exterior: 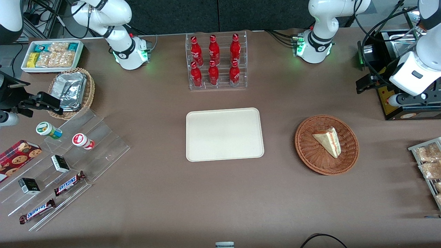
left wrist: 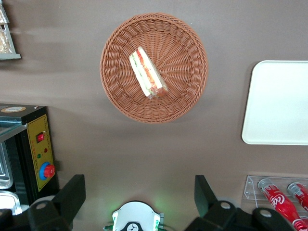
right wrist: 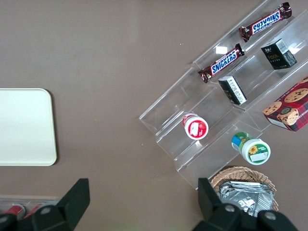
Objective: Place sandwich from basket to tray
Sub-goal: 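Move the left gripper over the sandwich in the wicker basket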
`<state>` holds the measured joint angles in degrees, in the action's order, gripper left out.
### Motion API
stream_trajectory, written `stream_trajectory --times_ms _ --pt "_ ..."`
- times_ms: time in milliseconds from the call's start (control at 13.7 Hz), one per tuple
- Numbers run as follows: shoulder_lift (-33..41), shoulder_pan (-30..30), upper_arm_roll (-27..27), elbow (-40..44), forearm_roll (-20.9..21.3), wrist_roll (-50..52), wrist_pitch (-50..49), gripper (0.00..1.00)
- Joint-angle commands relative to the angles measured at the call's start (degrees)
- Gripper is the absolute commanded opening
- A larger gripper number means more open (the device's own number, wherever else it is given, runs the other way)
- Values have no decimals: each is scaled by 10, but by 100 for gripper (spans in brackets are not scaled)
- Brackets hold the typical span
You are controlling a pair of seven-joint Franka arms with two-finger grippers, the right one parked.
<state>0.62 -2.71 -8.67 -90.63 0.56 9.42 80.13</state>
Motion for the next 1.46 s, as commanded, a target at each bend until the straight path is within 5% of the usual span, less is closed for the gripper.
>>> stream_trajectory --times_ms 0,366,732,1024,1390 --pt "14 -6 -3 -16 -1 -12 1 100" --pt "12 -6 0 -73 8 -12 62 100" --pt "19 -6 16 -224 8 7 221 100" --pt "10 -4 16 -332 8 130 410 100" --pt "-46 0 16 -354 17 256 511 100"
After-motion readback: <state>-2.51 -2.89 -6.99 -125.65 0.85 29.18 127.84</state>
